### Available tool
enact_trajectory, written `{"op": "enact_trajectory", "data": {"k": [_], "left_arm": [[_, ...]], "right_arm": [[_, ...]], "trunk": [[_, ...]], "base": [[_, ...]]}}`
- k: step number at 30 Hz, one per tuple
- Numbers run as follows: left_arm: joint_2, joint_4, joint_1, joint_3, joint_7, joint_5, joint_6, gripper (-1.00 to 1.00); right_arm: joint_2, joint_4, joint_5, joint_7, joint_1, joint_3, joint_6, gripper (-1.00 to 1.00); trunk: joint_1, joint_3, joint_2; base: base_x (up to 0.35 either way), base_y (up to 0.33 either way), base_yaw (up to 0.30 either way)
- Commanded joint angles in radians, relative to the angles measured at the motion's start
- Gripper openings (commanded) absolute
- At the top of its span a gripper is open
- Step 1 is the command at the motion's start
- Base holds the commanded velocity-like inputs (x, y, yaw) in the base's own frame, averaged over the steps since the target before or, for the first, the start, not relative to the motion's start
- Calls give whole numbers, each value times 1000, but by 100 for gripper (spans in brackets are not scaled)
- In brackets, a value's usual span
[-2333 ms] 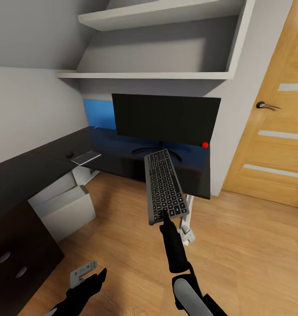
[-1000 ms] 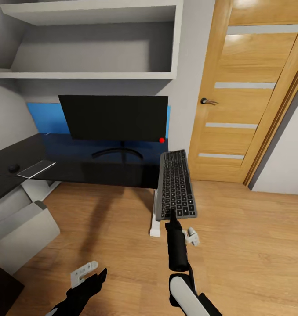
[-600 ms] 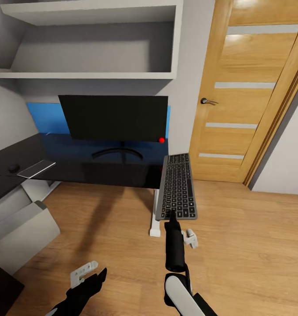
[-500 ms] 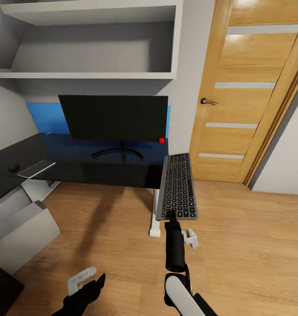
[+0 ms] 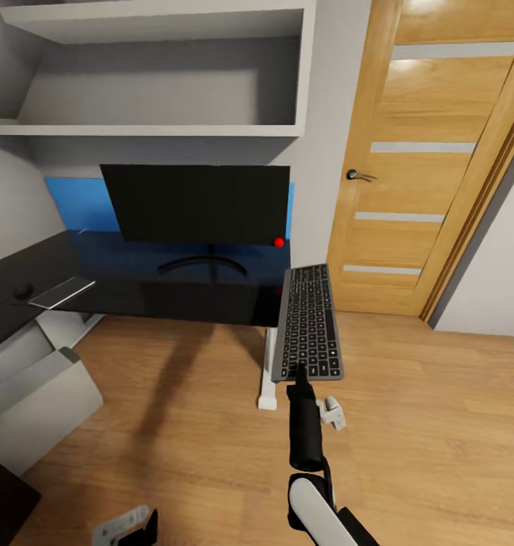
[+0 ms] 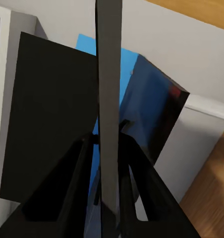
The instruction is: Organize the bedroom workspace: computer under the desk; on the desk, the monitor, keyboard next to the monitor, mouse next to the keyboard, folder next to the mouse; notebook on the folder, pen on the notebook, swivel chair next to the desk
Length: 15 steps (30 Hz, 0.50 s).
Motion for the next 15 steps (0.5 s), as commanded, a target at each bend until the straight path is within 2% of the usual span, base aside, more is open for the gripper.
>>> {"op": "enact_trajectory", "data": {"k": [1,4,7,15], "left_arm": [[1,3,0,-1,6,7,2,100],[1,21,0,0,4,6,1,100],[1,23,0,1,6,6,1,100],[1,29,0,0,6,6,0,100]], "right_arm": [[0,-1,4,-6,-1,2,-4,-100],[0,-1,12,-4,-1,20,-3,-100],[-1,0,9,-6,-1,21,-4,-100],[0,0,0,-12,-1,18,-4,-100]], "trunk": [[0,-1,0],[0,-1,0],[0,-1,0],[0,-1,0]], "base": [[158,0,0],[322,157,0],[320,145,0],[325,19,0]]}}
